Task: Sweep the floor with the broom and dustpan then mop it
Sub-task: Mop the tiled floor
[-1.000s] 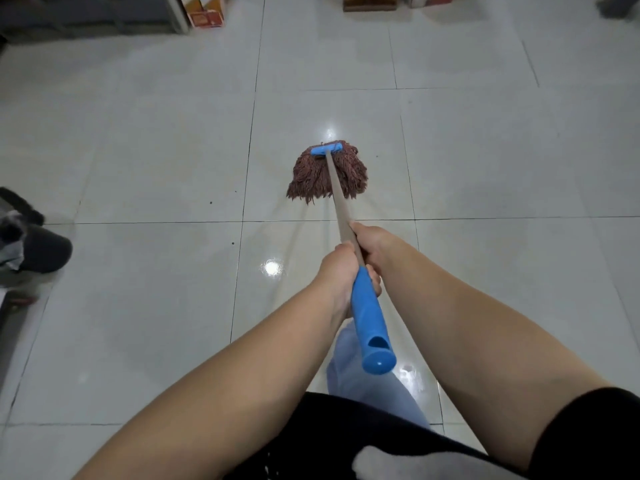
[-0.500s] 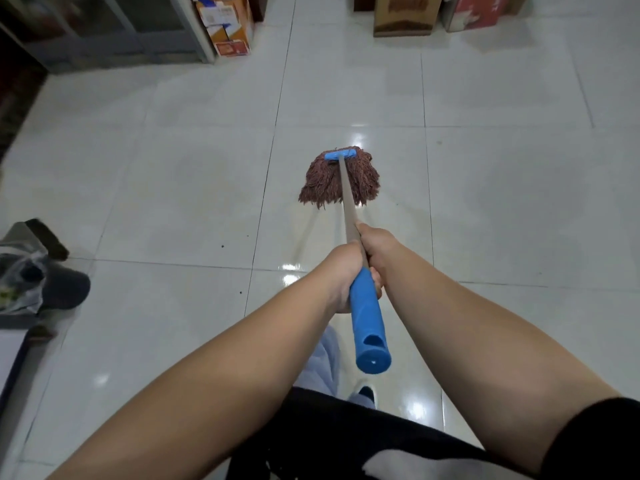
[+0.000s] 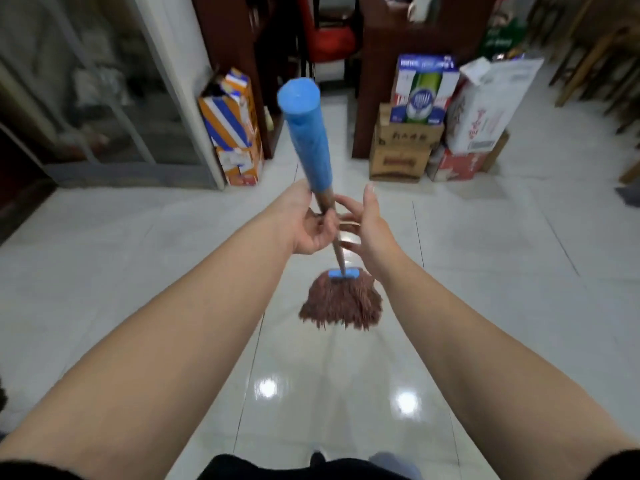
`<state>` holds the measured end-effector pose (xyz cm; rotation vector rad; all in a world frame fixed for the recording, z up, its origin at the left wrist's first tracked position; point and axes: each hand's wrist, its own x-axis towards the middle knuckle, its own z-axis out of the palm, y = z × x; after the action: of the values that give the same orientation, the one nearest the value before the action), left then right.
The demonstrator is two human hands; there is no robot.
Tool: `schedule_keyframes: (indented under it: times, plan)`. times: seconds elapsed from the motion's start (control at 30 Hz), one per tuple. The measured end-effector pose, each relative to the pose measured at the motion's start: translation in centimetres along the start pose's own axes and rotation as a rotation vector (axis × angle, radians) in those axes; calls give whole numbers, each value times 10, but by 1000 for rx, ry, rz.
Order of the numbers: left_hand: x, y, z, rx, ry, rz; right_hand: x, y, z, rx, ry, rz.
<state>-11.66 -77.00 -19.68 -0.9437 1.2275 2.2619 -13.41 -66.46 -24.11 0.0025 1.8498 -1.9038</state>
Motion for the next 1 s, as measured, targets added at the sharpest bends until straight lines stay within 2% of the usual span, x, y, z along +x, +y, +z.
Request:
schedule_keyframes:
  times: [0.1, 0.23, 0.3, 0.37, 0.43, 0.53, 0.63, 0.77, 0.87, 1.0]
  plan:
    - [30, 43, 22, 100, 21, 65, 38, -39, 4, 13, -64, -232]
    - [83, 88, 44, 159, 25, 77, 98, -69, 5, -47, -48, -362]
    - [115, 114, 53, 211, 111, 123, 131, -86, -2, -130, -60, -418]
    - [150, 141, 61, 207, 215, 273, 167, -105, -9, -173, -64, -452]
    - [185, 165, 72, 159, 204, 470, 205, -126, -15, -150, -66, -470]
    - [221, 193, 78, 352, 169, 724, 260, -157, -22, -139, -9, -401]
    - [256, 233, 71, 543, 164, 812, 313, -178, -29, -152, 44, -316]
    - [300, 307, 58, 880, 242, 975, 384, -190, -34, -206, 77, -361]
    - [333, 356, 58, 972, 166, 978, 439, -203, -38, -222, 138, -422]
    - [384, 423, 54, 1067, -20, 941, 513, -217, -39, -187, 234, -383]
